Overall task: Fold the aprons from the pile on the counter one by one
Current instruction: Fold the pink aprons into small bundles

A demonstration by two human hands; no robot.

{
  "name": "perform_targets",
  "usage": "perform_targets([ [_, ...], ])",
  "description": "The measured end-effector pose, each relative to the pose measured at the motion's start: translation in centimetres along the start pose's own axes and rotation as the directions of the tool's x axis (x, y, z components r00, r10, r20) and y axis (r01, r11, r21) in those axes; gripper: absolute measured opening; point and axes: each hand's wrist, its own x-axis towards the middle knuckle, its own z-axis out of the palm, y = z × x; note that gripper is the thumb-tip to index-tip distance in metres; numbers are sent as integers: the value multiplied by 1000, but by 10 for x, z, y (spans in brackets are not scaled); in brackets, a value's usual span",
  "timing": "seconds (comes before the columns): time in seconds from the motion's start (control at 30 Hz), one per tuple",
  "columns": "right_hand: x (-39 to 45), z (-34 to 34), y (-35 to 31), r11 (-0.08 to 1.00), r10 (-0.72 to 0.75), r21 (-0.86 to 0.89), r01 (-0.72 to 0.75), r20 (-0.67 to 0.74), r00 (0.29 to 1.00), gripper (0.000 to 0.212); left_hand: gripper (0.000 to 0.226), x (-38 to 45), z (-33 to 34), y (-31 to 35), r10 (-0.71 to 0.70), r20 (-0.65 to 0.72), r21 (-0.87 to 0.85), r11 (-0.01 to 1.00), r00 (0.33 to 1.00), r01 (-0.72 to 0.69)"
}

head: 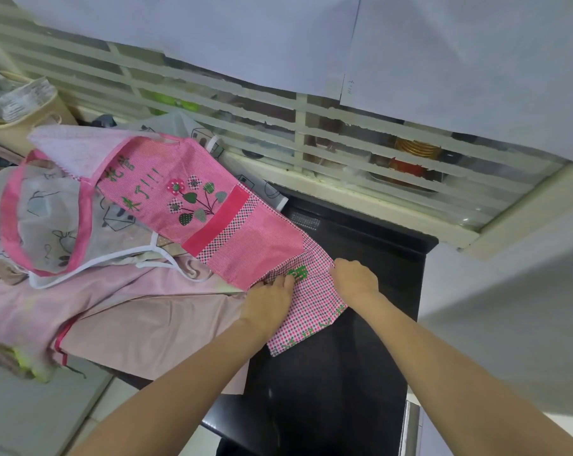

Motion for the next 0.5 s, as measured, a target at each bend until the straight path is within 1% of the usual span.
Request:
perform_targets([
  [0.07,-2,3,0,996,-24,-86,24,-4,1000,18,34,-3,0,3,51,-17,43,998,999,-51],
  [0.13,-1,8,2,994,-27,-107,28,6,1000,23,37,-5,3,5,124,-66,100,988,990,-118],
  [0.17,0,9,2,993,-29,-115,29,4,1000,25,34,-6,7,8,180,-89,95,981,980,-172],
  [0.2,1,9,2,992,-31,-125,32,4,999,25,28,-9,7,11,231,-80,54,972,970,-228],
  [0.23,2,7,2,991,-37,-131,38,8,999,25,34,-11,7,14,275,-61,8,961,959,-275],
  [0.27,3,7,1,991,-42,-130,44,17,999,25,50,-13,9,16,275,33,-69,960,961,-272],
  [0.3,3,6,2,992,-40,-119,43,20,999,26,62,-13,13,18,259,96,-93,964,961,-250],
  [0.33,2,5,2,993,-33,-109,34,17,999,28,68,-15,14,19,238,205,-75,971,949,-228],
  [0.37,1,2,2,993,-31,-115,30,-6,1000,31,72,-16,14,18,211,259,-79,977,942,-197],
  [0.4,-1,-1,2,988,-57,-145,46,-71,996,36,76,-15,16,17,197,250,-62,980,948,-187],
  [0.43,-3,-4,3,973,-131,-206,98,-148,980,39,80,-15,18,17,190,251,-47,982,949,-184],
  [0.47,-5,-6,4,947,-247,-260,188,-216,945,40,83,-15,24,17,189,261,-37,982,947,-186],
  [0.5,-7,-8,5,905,-385,-289,311,-248,889,38,84,-14,26,17,182,264,-28,983,947,-181],
])
